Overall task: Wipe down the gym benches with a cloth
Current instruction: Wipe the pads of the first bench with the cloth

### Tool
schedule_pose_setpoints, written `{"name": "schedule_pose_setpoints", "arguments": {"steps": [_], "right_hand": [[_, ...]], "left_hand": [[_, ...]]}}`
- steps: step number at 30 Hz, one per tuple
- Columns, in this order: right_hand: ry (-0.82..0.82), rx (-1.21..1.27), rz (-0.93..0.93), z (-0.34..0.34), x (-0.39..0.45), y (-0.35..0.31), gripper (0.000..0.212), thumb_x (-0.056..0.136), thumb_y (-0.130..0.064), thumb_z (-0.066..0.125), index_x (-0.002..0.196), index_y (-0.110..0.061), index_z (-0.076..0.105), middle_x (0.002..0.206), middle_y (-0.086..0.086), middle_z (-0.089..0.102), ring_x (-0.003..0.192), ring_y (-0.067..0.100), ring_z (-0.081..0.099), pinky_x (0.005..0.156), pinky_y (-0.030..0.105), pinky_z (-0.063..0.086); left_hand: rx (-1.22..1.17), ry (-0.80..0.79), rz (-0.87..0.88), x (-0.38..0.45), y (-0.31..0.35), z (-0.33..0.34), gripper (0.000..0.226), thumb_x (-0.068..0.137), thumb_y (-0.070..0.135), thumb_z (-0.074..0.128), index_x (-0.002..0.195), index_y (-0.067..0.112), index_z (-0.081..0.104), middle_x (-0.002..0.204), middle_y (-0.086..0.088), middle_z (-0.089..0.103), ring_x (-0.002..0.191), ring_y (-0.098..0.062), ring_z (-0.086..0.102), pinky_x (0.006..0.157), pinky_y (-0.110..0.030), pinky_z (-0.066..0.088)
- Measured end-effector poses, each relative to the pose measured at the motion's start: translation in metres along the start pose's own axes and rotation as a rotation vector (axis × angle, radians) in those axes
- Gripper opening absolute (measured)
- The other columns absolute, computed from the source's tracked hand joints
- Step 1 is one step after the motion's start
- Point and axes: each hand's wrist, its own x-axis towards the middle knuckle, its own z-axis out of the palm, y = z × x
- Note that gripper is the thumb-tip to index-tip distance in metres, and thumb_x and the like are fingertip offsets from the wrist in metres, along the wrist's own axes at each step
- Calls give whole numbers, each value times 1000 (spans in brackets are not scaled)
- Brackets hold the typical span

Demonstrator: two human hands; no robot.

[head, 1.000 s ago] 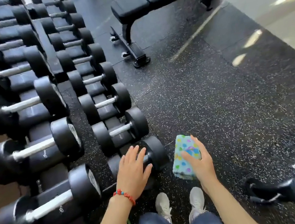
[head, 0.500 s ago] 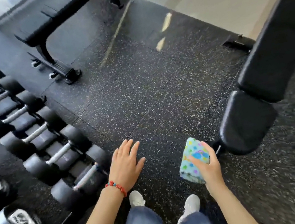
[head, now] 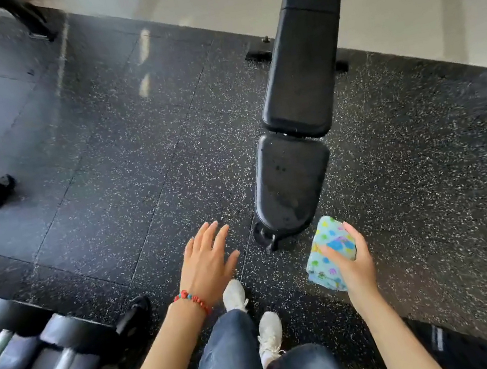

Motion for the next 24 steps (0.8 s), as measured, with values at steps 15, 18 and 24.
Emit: {"name": "schedule_pose_setpoints", "arguments": {"steps": [15, 18, 24], "right_hand": [[-99, -93, 1, 48, 111, -77, 61, 76, -10, 74, 124, -34, 47, 119, -3, 55, 101, 10, 58, 75, 24, 51], [-153, -122, -23, 59, 134, -95, 63, 76, -7, 73, 128, -29, 46, 119, -3, 54, 97, 5, 57, 66, 15, 50], [-342, -208, -27, 66, 189, -119, 67, 75, -6, 74, 131, -29, 44, 124, -2, 52, 103, 9, 58, 73, 23, 55]], "left_hand": [[-9, -37, -3, 140, 4, -12, 57, 83, 44, 38, 116, 5, 63, 116, -17, 64, 110, -35, 60, 81, -53, 53], [-29, -22, -35, 157, 6, -10, 58, 84, 44, 38, 116, 4, 63, 117, -18, 64, 111, -36, 59, 82, -54, 52], [-65, 33, -183, 180, 20, -2, 57, 85, 44, 37, 120, 5, 61, 119, -17, 63, 113, -36, 58, 84, -52, 52]]}}
